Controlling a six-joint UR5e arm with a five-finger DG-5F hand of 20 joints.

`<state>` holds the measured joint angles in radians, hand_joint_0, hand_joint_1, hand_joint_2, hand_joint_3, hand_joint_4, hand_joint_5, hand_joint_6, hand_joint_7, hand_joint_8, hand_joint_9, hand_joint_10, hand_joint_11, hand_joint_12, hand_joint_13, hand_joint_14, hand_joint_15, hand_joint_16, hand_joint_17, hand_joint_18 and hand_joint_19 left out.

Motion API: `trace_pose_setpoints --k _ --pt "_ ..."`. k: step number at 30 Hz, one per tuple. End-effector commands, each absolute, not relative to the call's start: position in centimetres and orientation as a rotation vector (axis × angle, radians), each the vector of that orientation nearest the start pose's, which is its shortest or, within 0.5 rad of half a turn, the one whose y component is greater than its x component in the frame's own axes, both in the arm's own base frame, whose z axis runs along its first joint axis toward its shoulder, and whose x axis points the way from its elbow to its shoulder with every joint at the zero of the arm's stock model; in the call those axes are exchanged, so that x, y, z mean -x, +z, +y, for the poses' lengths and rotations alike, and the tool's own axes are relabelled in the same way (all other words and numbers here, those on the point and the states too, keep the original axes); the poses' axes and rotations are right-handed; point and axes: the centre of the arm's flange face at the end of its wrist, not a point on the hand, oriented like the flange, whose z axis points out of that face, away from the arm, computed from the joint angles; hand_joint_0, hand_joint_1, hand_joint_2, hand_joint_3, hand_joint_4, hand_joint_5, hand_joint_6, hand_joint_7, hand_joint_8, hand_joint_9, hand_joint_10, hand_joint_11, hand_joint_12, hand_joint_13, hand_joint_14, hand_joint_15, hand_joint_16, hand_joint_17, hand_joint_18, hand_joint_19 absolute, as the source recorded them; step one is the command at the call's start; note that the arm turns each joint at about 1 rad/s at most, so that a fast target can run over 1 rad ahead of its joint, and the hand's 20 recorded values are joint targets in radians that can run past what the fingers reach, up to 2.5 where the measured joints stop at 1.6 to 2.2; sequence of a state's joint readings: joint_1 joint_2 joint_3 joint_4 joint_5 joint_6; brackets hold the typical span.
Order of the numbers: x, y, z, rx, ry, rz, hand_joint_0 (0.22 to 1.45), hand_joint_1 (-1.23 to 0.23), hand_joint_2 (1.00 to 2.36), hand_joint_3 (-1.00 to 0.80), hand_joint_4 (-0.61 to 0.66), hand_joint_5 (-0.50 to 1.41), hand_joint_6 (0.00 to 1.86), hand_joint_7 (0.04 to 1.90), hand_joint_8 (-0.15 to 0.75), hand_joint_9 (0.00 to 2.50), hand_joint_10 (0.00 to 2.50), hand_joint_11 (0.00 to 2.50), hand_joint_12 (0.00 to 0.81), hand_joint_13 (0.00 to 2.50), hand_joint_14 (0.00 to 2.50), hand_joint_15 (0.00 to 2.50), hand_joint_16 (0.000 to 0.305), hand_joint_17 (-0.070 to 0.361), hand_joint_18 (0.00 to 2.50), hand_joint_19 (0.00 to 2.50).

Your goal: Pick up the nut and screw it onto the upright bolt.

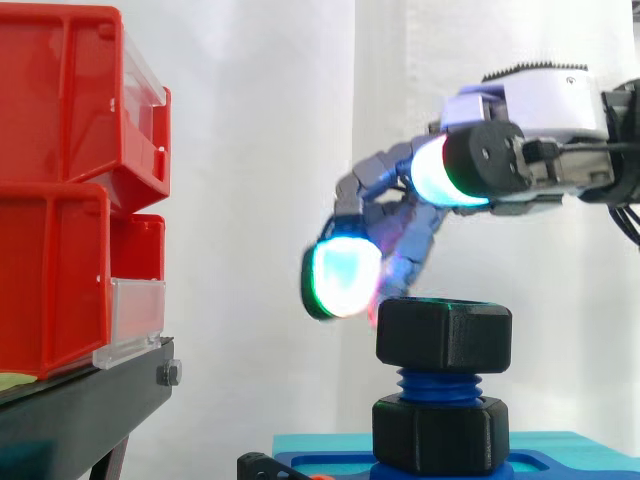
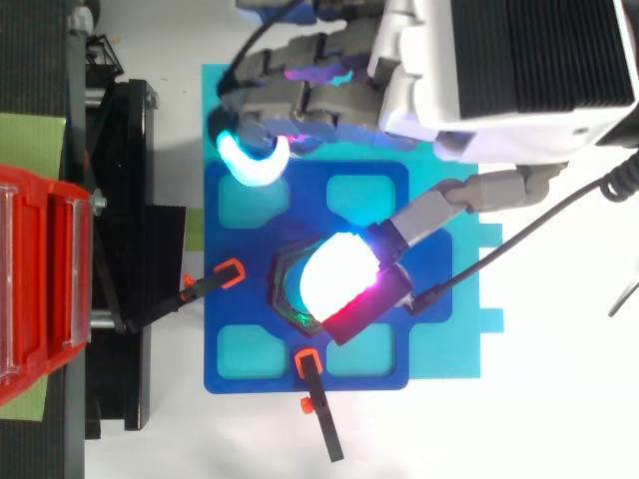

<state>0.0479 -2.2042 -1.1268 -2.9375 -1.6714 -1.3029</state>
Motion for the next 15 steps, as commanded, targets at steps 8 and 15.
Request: trace_pose_setpoints --k 8,15 --pt "-74.7 36.0 -8.1 -0.046 0.311 1.56 0.48 -0.18 1.0 -0.5 0.17 -0.18 0.5 0.65 0.227 0.53 0.0 0.0 0.301 0.16 0.0 0.0 0.035 0.079 0.0 0.0" --pt "-74.5 34.7 -6.5 -0.034 0.316 1.591 0.47 -0.14 1.0 -0.5 0.16 -0.19 0.5 0.64 0.222 0.4 0.0 0.0 0.314 0.07 0.0 0.0 0.039 0.087 0.0 0.0"
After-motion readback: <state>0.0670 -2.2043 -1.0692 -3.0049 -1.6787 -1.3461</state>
